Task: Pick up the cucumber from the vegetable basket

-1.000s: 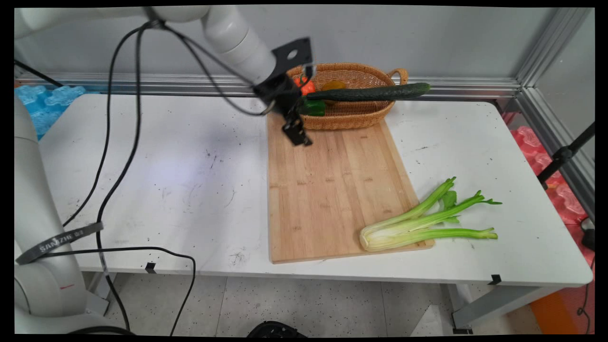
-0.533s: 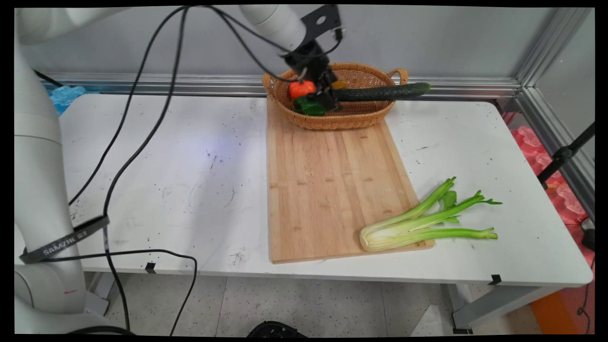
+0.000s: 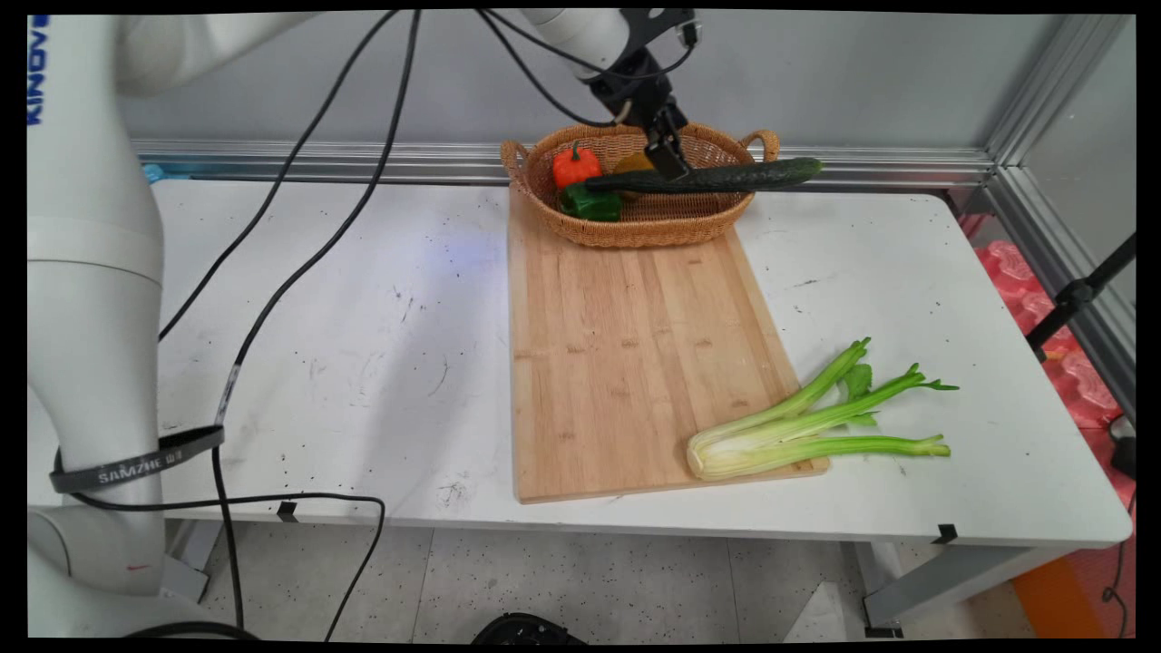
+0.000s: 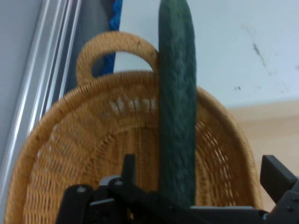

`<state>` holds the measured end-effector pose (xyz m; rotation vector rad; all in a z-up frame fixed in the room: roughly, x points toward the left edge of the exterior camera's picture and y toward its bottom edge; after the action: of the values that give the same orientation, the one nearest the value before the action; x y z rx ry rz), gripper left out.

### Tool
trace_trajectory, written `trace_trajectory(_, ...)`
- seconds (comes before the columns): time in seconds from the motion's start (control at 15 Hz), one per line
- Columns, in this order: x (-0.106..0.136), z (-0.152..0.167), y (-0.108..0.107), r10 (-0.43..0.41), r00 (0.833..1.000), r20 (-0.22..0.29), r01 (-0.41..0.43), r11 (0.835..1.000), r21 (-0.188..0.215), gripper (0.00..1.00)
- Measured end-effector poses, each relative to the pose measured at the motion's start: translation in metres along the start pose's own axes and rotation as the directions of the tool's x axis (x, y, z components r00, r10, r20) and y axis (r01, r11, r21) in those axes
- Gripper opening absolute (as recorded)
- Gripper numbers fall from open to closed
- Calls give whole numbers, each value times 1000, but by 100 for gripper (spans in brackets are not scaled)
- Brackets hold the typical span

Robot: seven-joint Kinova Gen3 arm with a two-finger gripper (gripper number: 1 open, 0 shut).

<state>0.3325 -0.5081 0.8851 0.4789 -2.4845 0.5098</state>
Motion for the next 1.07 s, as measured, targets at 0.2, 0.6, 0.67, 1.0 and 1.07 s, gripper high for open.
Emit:
trace_trajectory(0.2,5,14,-11,12,1000,-11,-12,1000,-10,100)
trace_trajectory(0.6,6,41,-26,31,999,-16,-31,999,-36,100)
trace_trajectory(0.67,6,45,-28,32,999,-16,-33,999,-39,100)
trace_trajectory(1.0,3,66,-37,33,999,-20,-34,998,-55,100)
trace_trajectory(1.07,2,68,-38,32,999,-21,-33,998,-56,100)
